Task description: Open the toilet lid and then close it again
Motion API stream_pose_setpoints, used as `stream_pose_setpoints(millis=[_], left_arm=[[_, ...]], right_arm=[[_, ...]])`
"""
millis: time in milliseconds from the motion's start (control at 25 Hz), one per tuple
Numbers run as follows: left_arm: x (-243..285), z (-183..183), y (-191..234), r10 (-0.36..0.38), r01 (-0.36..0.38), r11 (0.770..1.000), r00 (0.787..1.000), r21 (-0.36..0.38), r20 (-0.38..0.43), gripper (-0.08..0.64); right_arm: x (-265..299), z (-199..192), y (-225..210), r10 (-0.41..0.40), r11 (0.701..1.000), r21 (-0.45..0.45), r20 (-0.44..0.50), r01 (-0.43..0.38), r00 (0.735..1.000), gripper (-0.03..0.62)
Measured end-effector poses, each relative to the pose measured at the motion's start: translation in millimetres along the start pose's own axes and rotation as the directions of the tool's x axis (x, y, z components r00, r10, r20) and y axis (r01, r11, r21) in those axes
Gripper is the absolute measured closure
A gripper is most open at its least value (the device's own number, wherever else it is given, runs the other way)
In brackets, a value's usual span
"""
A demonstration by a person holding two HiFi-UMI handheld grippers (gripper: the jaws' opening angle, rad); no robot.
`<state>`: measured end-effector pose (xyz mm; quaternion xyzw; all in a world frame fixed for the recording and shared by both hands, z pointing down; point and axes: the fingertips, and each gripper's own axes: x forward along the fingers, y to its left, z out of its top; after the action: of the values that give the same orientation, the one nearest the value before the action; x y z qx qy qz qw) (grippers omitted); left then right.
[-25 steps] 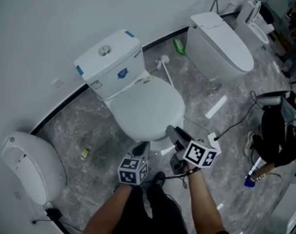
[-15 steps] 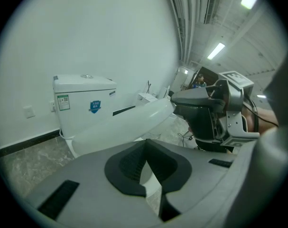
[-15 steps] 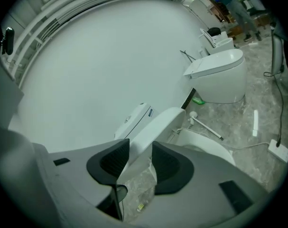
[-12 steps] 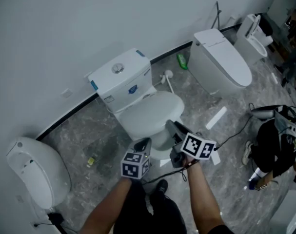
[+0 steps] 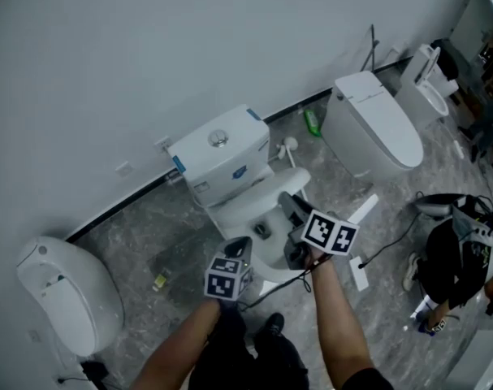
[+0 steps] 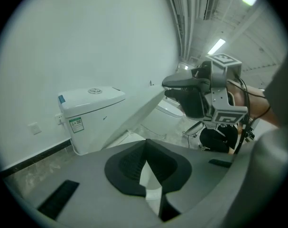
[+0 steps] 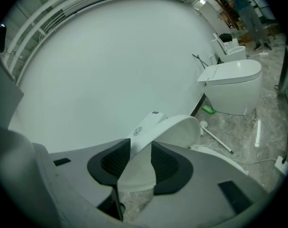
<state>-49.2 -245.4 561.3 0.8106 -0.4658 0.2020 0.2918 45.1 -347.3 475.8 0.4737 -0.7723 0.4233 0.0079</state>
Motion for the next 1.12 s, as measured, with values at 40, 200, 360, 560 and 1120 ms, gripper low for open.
stream_pose_setpoints(millis=[40,200,360,560,1120], left_arm=[[-1.4,3.2,5.0,0.002,-0.002,1.0,1.0,0.003,0.0,0.554],[-5.4,16.3,26.4,0.019,-0.019,1.0,1.0,0.009,0.005,0.554],[-10.3,27.6,42.0,0.032,-0.032,0.999,0.999,0.015,0.012,0.554],[-15.2,40.3,63.1,0.049,-0.049,0.999,0.999,0.014,0.018,0.554],[-28.4,57.0,109.4,0.078,-0.079,0.997,0.997,0.011,0.021,0.554]], right_arm=[[5.3,3.9,3.4,0.002,1.0,0.0,0.001,-0.002,1.0,0.449],[27.5,16.5,14.8,0.009,1.0,0.001,0.002,-0.009,1.0,0.453],[45.7,26.8,24.1,0.01,1.0,0.004,0.001,-0.01,1.0,0.459],[70.0,40.1,34.9,0.006,1.0,0.001,-0.001,-0.006,1.0,0.461],[121.3,62.7,50.6,-0.02,1.0,-0.008,-0.014,0.02,1.0,0.465]])
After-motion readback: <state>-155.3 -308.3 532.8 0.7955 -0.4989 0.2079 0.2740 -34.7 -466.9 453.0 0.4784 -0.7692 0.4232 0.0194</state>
